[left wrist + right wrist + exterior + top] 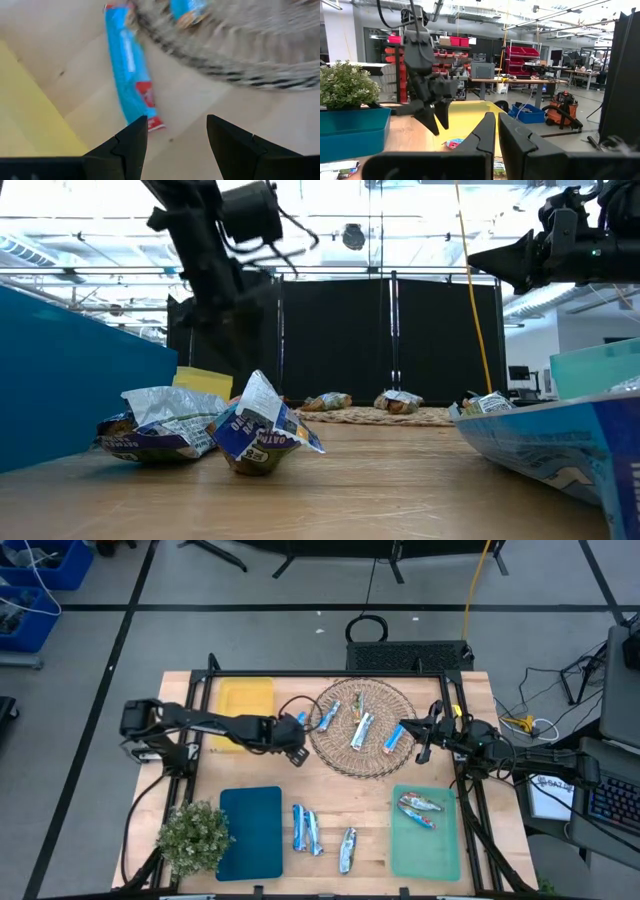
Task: Pick and place Granola Bars by type
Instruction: Put the red granola bar into the light blue bin
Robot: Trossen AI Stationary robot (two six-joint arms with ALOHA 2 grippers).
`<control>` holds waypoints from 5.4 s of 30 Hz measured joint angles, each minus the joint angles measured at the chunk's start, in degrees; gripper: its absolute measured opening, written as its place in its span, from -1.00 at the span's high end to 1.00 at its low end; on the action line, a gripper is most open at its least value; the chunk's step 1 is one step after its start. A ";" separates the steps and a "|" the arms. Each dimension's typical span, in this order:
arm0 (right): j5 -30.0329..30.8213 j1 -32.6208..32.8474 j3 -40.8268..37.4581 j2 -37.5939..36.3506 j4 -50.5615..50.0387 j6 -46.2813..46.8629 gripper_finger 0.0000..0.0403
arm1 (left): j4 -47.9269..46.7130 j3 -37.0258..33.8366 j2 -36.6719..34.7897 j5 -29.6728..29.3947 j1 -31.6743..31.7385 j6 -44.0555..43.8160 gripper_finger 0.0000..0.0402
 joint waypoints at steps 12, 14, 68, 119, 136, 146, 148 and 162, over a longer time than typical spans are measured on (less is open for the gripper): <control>0.00 0.00 0.00 0.00 -0.37 0.00 0.92 | -3.29 -0.04 4.57 1.20 3.32 -1.68 -0.04; 0.00 0.00 0.00 0.00 -0.37 0.00 0.92 | -3.43 -0.04 4.59 0.16 3.62 -1.97 -0.04; -0.03 0.11 0.01 0.37 -0.39 0.81 0.92 | 1.86 -0.15 8.43 8.47 7.23 2.70 0.45; -18.05 1.26 0.00 4.93 14.59 9.84 0.92 | 89.90 -20.68 -4.19 40.78 2.72 60.84 0.88; -8.98 9.21 6.45 33.82 37.29 6.58 0.92 | 95.37 -14.06 7.10 48.11 4.04 61.15 0.88; -9.09 11.06 15.00 45.85 38.97 4.34 0.92 | 94.98 -13.79 7.21 49.99 4.07 62.40 0.88; -9.09 11.06 16.45 47.52 39.09 4.21 0.92 | 94.65 -13.79 7.21 50.91 4.08 62.37 0.88; -12.05 11.02 18.86 51.56 40.26 1.69 0.96 | 93.87 -13.79 7.19 51.06 4.08 62.51 0.89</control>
